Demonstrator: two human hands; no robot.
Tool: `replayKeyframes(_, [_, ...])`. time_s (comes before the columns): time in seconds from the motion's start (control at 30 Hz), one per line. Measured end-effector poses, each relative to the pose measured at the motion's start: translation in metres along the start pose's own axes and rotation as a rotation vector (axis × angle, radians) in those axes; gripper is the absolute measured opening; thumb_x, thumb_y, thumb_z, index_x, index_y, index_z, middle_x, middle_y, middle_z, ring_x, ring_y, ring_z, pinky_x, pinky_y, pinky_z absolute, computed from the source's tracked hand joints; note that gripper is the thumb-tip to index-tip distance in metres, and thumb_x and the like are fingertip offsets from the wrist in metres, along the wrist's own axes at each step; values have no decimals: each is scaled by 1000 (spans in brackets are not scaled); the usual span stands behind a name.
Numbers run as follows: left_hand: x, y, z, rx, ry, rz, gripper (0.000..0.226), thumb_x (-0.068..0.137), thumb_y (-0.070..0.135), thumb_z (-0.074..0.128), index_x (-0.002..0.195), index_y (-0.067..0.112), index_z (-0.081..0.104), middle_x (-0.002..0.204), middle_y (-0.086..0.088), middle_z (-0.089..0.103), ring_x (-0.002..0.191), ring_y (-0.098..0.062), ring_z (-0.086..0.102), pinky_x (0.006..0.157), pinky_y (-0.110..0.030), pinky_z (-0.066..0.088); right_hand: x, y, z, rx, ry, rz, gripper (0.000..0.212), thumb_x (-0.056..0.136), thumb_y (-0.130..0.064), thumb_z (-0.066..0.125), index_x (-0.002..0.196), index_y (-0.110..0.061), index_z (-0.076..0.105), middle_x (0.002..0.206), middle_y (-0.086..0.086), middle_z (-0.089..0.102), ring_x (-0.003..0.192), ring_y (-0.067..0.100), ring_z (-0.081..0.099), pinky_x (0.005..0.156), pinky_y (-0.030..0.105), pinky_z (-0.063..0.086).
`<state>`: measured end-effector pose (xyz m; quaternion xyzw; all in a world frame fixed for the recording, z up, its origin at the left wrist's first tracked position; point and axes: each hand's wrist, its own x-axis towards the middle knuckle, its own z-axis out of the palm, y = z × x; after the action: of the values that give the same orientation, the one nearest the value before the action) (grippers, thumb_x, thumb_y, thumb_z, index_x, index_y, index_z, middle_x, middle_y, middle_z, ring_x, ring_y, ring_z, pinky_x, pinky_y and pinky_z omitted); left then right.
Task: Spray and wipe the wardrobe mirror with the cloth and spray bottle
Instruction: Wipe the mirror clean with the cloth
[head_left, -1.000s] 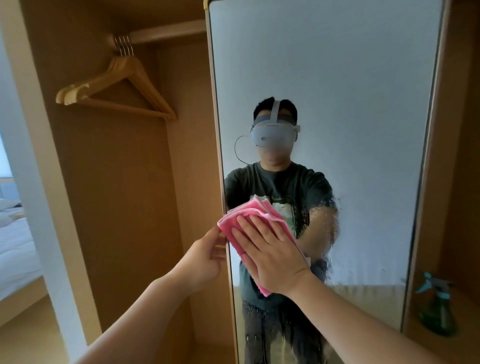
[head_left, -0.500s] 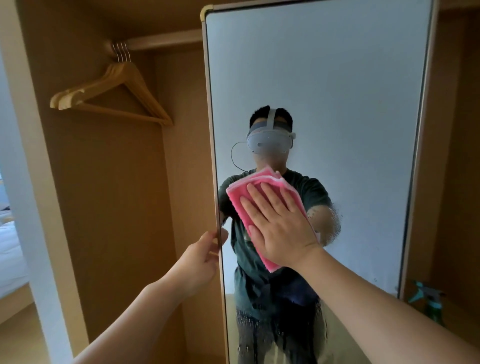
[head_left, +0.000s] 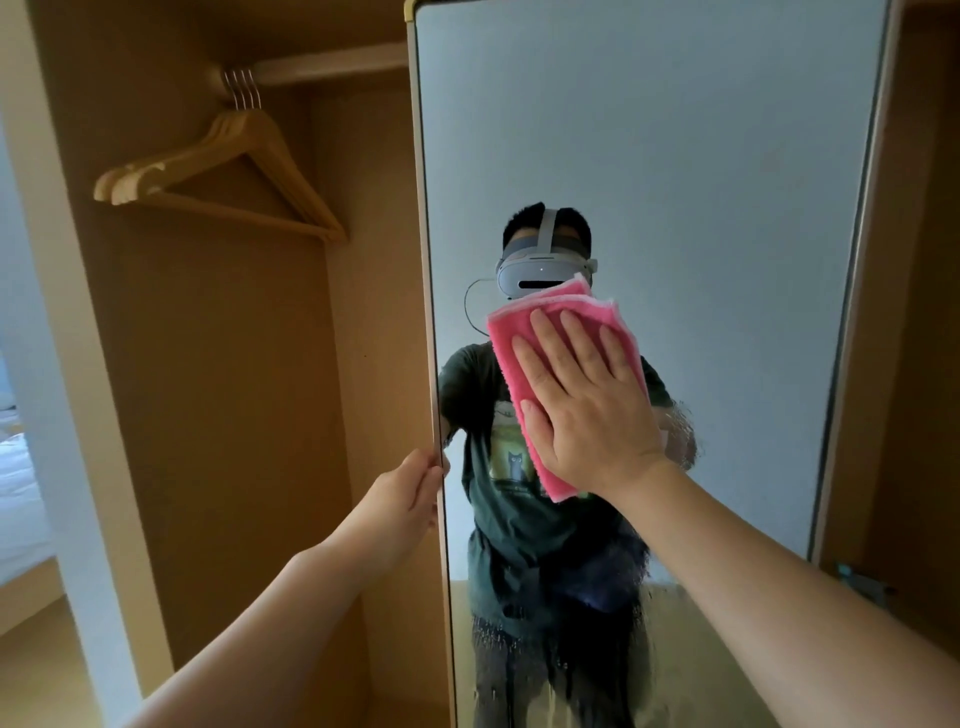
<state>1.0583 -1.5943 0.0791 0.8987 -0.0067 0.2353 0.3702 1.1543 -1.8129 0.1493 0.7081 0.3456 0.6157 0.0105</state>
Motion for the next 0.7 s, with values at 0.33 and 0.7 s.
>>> replayKeyframes(0.33, [2,6,-1,28,8,-5,20,96,52,33,91,44,51,81,1,65,72,-18,66,64,-42,59,-46,-9,9,10,20,106,59,99,-39,34,152,-13,27,159,12,20,149,32,12,120,51,6])
replayKeyframes(0.7, [6,7,1,48,35,-8,19,99,44,33,89,43,49,83,2,64,71,-14,66,67,-35,60,-142,-22,20,33,-36,108,60,94,-39,42,148,-13,35,154,13,31,147,33,17,118,55,13])
